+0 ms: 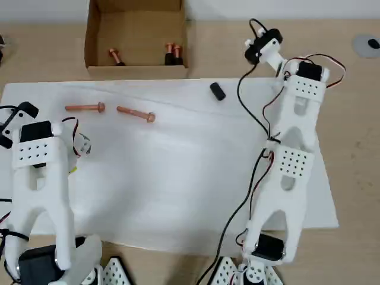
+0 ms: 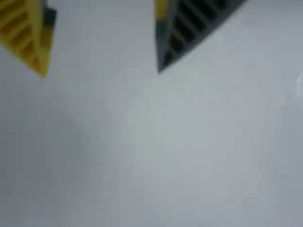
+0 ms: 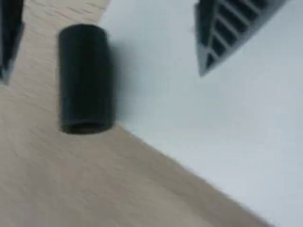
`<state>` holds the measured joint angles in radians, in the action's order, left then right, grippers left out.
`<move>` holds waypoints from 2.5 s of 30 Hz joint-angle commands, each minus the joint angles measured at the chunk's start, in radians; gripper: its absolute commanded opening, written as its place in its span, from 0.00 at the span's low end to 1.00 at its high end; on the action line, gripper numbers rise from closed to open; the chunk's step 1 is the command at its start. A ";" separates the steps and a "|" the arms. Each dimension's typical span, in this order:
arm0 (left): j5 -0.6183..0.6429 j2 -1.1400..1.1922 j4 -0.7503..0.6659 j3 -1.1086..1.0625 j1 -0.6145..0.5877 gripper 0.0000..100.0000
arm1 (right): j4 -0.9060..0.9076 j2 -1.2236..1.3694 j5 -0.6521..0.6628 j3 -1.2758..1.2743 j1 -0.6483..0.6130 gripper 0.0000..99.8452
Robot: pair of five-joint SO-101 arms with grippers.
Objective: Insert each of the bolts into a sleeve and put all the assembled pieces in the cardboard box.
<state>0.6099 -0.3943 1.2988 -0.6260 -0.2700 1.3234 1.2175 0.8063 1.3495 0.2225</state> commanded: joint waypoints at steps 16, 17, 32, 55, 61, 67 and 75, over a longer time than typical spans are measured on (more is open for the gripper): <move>-0.006 -0.008 0.005 0.040 -0.008 0.17 | 0.345 -0.119 -0.009 0.318 -0.041 0.28; -0.006 -0.008 0.005 0.040 -0.006 0.17 | 0.354 -0.119 -0.009 0.318 -0.041 0.28; -0.006 -0.007 0.005 0.040 0.000 0.17 | 0.379 -0.166 -0.009 0.317 0.061 0.28; -0.008 -0.005 0.005 0.044 -0.002 0.17 | 0.466 -0.194 -0.078 0.306 0.176 0.28; -0.008 -0.004 0.003 0.043 -0.002 0.17 | 0.468 -0.326 -0.129 0.143 0.346 0.28; -0.008 -0.004 -0.002 0.040 -0.002 0.17 | 0.466 -0.449 -0.213 -0.108 0.398 0.28; -0.008 -0.002 -0.002 0.043 -0.005 0.17 | 0.465 -0.472 -0.210 -0.142 0.398 0.28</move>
<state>0.6068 -0.3943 1.2988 -0.6260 -0.2700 1.7729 0.8232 0.5961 1.1776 0.6045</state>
